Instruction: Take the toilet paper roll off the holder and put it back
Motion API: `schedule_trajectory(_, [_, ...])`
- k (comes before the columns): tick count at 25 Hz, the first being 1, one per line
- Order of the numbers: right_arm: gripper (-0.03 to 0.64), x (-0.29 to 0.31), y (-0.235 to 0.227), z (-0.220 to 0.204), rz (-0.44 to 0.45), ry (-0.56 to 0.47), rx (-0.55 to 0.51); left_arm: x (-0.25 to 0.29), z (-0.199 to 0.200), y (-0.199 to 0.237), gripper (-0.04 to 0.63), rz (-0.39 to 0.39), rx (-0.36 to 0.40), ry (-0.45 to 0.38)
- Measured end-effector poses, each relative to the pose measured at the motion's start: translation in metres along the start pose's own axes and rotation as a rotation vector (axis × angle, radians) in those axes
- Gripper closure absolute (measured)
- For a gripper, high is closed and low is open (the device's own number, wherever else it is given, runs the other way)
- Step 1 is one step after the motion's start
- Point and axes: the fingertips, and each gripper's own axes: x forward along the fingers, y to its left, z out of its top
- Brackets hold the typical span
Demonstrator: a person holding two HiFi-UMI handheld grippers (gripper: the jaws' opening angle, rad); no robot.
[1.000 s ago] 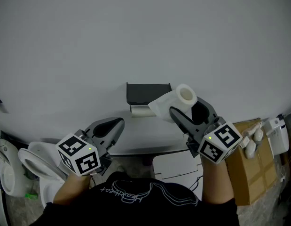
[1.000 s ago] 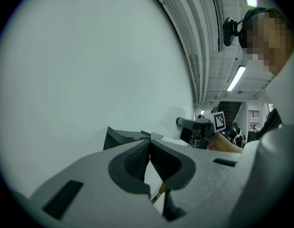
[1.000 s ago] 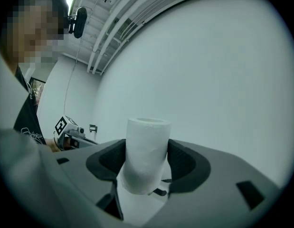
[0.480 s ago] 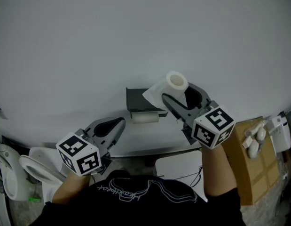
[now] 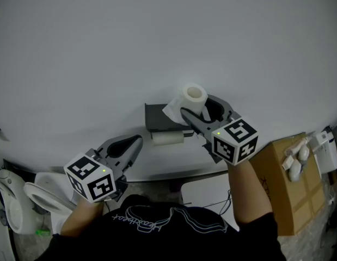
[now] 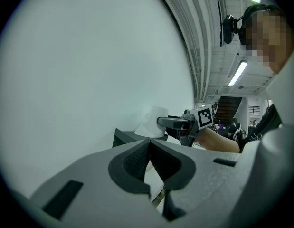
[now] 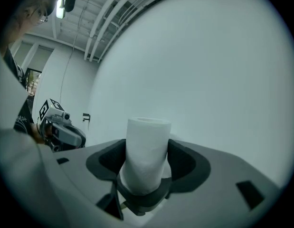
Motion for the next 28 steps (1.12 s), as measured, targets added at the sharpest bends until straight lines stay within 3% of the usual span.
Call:
schedule_trajectory(10, [0.339,0.001,0.0,-0.003,0.003,-0.009,0.045,-0.003,-0.007,-0.003,0.589,-0.003,-0.02,0.003])
schedule_trajectory(20, [0.301,-0.046,0.013,0.025,-0.023,-0.152,0.114,-0.012,-0.014,-0.018,0.589,-0.018,-0.06,0.0])
schedule_trajectory(24, [0.329,-0.075,0.041,0.034,0.006,-0.185,0.102,-0.013,-0.023,-0.031,0.589,-0.038,-0.085,-0.002])
schedule_trajectory(28, [0.42,-0.099,0.056,0.031,0.018,-0.22,0.151,-0.014,-0.02,-0.047,0.589,-0.061,-0.087,-0.012])
